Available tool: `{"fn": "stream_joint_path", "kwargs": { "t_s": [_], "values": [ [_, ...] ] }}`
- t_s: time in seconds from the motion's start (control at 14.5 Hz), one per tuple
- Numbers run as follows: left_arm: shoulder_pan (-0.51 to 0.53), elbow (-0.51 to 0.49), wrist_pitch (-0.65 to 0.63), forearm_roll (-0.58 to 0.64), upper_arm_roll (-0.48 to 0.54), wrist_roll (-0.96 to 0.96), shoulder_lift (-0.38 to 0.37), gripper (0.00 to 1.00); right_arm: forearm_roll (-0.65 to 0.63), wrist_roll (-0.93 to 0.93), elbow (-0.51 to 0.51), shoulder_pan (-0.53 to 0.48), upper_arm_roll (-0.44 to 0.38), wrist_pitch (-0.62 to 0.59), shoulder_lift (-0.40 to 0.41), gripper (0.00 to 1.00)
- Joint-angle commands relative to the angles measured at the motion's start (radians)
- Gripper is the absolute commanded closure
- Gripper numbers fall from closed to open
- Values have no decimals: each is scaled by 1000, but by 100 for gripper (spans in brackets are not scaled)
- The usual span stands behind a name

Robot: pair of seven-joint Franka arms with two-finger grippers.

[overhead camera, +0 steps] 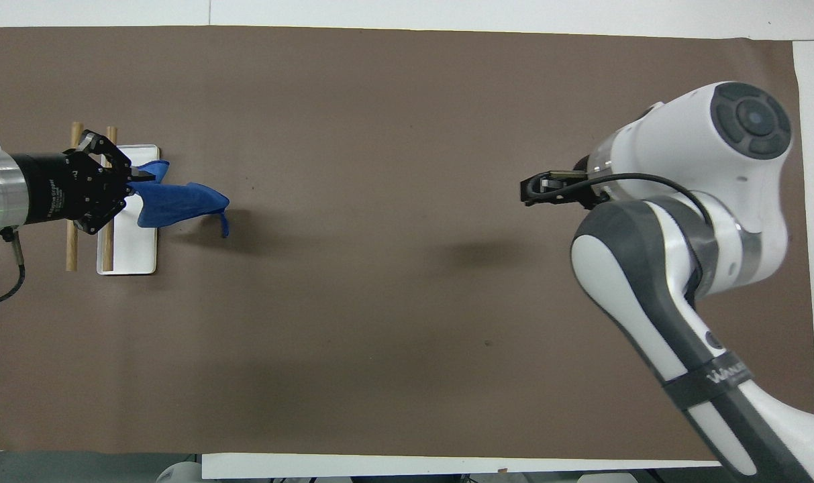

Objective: Right arm passes towel to left arm to hang
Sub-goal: 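Open the right gripper and withdraw it while the left gripper holds the towel, then drape the towel over the wooden bar with the left gripper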

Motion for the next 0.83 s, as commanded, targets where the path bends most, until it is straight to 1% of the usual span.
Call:
{"fn": "stream_joint_path", "kwargs": {
  "t_s": [0.0,0.14,0.28,0.34,0.41,0.55,0.76],
  "values": [
    [52,6,26,-13,-3,24,8,100,-69,-39,9,11,-99,-66,-39,0],
    [72,2,49,-14,-3,21,9,100,-67,-117,91,12,-179,-160,-48,0],
    [105,2,59,-16,-5,17,9,100,-67,-197,246,39,-270,-301,-36,0],
    [117,1,71,-16,-5,15,9,100,-67,-201,293,46,-294,-336,-31,0],
    [140,1,74,-17,-5,13,11,100,-66,-204,309,44,-302,-344,-30,0],
    [145,1,103,-17,-5,15,14,100,-66,-190,305,44,-299,-340,-30,0],
    [151,24,175,-16,-3,24,48,100,-59,-132,299,41,-290,-334,-34,0]
  ]
}}
